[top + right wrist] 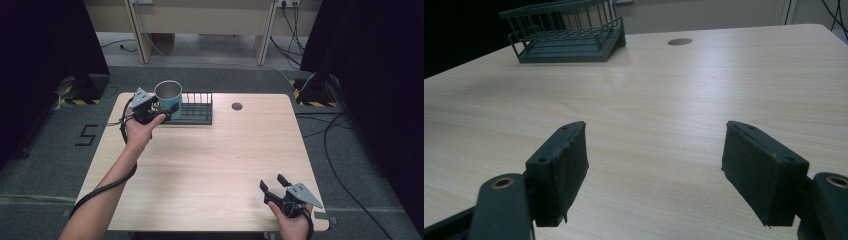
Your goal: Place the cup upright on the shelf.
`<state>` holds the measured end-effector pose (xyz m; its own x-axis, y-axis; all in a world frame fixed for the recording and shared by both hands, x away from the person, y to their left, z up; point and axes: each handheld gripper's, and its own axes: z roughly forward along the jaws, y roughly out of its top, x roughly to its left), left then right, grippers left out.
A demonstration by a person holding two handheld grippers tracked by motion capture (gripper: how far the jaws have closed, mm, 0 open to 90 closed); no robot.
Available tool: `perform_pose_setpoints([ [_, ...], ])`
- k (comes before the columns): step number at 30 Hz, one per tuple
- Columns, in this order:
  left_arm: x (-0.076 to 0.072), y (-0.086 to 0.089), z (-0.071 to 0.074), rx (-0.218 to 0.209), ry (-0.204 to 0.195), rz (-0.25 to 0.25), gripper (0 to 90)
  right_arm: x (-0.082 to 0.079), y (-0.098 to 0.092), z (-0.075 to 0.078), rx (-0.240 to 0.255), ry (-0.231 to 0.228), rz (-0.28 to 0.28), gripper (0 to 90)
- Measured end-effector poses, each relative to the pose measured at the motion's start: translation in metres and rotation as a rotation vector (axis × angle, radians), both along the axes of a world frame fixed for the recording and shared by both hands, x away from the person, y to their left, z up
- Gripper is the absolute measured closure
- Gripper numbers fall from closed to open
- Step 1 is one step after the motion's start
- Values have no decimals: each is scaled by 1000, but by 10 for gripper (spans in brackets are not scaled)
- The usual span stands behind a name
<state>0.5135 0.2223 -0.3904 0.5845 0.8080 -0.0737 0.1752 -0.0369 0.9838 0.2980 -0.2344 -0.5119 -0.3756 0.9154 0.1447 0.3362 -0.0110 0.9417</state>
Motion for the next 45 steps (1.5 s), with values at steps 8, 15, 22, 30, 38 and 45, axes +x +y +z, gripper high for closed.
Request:
perform_pose_setpoints([
  [8, 16, -7, 2, 9, 10, 8, 168, 0, 0, 0, 3, -1, 1, 268],
  [15, 29, -13, 1, 3, 26, 19, 167, 0, 1, 0, -9, -2, 2, 269],
  [22, 40, -13, 2, -12, 35, 36, 168, 1, 1, 0, -8, 4, -2, 267],
  [30, 51, -15, 2, -6, 45, 51, 168, 1, 2, 0, -24, 2, 7, 269],
  [38, 62, -17, 5, -10, 50, 74, 168, 1, 1, 0, -11, 5, 10, 270],
  [45, 70, -17, 7, -15, 61, 90, 168, 1, 1, 0, -11, 7, 16, 272],
])
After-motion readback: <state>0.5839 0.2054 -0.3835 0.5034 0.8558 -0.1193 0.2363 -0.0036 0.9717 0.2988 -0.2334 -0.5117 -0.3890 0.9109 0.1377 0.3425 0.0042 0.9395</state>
